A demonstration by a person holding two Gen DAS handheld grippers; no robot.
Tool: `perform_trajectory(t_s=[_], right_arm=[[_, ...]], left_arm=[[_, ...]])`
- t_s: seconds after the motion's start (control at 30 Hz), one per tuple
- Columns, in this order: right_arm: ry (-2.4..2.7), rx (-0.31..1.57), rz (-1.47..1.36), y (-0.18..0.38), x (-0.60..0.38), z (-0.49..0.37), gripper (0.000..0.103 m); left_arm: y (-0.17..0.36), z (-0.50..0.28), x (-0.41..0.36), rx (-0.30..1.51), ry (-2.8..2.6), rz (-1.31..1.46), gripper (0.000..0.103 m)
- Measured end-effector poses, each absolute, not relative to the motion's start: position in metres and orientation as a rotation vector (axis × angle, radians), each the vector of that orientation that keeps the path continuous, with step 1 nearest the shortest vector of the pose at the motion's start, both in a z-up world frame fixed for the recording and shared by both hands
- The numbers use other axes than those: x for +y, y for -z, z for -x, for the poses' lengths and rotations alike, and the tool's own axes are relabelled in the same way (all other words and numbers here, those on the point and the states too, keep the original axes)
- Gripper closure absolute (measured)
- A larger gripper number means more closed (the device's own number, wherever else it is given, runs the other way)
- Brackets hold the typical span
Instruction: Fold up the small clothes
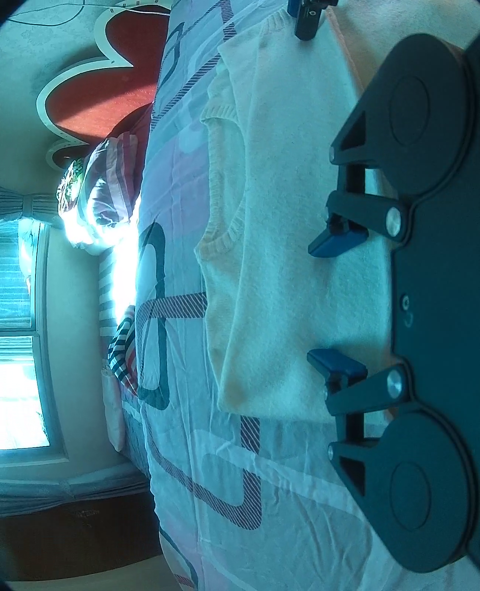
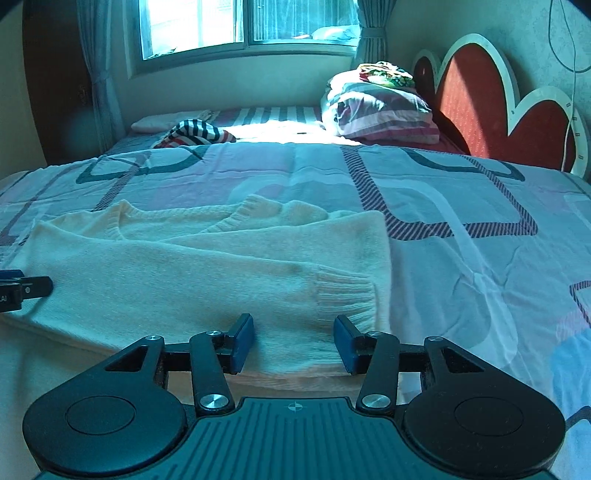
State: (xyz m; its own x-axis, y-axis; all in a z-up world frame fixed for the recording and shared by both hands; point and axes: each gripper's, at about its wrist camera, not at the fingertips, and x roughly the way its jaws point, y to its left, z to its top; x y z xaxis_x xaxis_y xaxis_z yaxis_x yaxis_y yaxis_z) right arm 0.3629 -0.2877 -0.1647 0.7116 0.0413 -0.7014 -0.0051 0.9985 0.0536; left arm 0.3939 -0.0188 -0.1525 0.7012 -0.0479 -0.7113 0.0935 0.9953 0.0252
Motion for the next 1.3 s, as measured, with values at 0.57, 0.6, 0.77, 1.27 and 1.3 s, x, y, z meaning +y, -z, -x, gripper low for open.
perform_trajectory(t_s=[0.57,0.6,0.77,1.27,1.3], right_arm=[[-0.135,0.751,-0.064,0.144,-0.254,-0.348,0.056],[-0.134,0.758,-0.063,0.145,-0.254,-0.349,0.056],[-0.066,0.802,-0.054,0.161,-0.281,-0.349,0.056],[-0.279,0.814,-0.058,0.151,-0.239,-0.298,0.056],[-0.288,0.823,-0.056,0.154,-0.238,-0.296,0.056]], left_arm=[[0.142,-0.371,-0.04,0.798,0.095,-0.07,0.046],[0.143,-0.369,-0.042,0.799,0.094,-0.075,0.046],[0.152,-0.364,-0.035,0.8,0.075,-0.072,0.04],[0.147,-0.318,-0.068,0.852,0.103,-0.046,0.042],[0.149,-0.315,-0.069,0.852,0.096,-0.055,0.041]])
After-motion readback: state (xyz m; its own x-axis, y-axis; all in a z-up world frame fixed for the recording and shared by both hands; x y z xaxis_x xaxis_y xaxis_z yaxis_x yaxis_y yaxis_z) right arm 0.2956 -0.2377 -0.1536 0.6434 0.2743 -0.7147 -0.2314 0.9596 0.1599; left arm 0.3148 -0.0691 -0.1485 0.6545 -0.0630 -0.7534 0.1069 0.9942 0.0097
